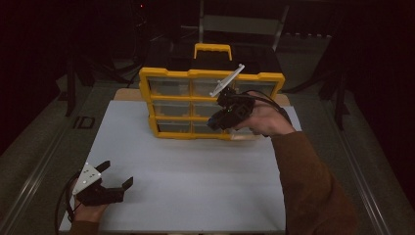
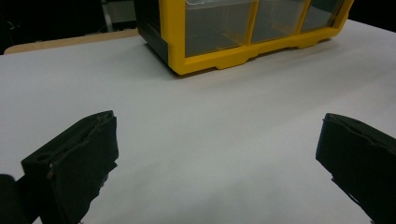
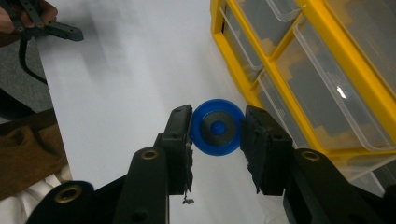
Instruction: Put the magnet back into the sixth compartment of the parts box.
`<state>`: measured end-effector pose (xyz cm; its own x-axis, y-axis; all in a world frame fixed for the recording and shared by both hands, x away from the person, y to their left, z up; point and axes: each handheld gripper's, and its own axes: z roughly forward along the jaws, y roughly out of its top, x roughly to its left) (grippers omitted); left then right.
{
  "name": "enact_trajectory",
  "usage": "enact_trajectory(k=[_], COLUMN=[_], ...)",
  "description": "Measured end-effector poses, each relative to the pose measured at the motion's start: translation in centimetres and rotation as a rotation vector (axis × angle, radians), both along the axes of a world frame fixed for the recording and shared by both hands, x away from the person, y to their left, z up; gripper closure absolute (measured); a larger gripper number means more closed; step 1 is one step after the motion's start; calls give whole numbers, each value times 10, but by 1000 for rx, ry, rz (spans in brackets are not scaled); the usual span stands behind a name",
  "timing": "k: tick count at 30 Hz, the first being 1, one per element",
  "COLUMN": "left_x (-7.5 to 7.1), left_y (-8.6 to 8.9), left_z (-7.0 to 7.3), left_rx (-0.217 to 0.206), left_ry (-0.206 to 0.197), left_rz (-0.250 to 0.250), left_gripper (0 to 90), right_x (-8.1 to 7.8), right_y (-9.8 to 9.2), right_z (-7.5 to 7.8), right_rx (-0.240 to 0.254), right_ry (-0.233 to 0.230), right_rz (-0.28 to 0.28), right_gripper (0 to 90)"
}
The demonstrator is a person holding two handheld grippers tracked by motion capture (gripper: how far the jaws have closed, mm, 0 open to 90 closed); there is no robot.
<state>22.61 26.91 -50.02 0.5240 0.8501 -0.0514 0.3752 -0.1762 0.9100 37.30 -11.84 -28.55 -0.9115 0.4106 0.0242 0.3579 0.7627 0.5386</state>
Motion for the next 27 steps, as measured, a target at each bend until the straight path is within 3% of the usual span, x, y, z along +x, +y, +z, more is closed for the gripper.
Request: enact_trajectory(k=[27], left_x=[0], left_y=[0], left_z=[0], left_rx=[-1], left_ry=[2], left_rz=[1], left_gripper=[0], right_x=[13], right_y=[-17], right_z=[7], right_rx=[-20], right_ry=[9], right_rz=[-69], right_gripper=[628])
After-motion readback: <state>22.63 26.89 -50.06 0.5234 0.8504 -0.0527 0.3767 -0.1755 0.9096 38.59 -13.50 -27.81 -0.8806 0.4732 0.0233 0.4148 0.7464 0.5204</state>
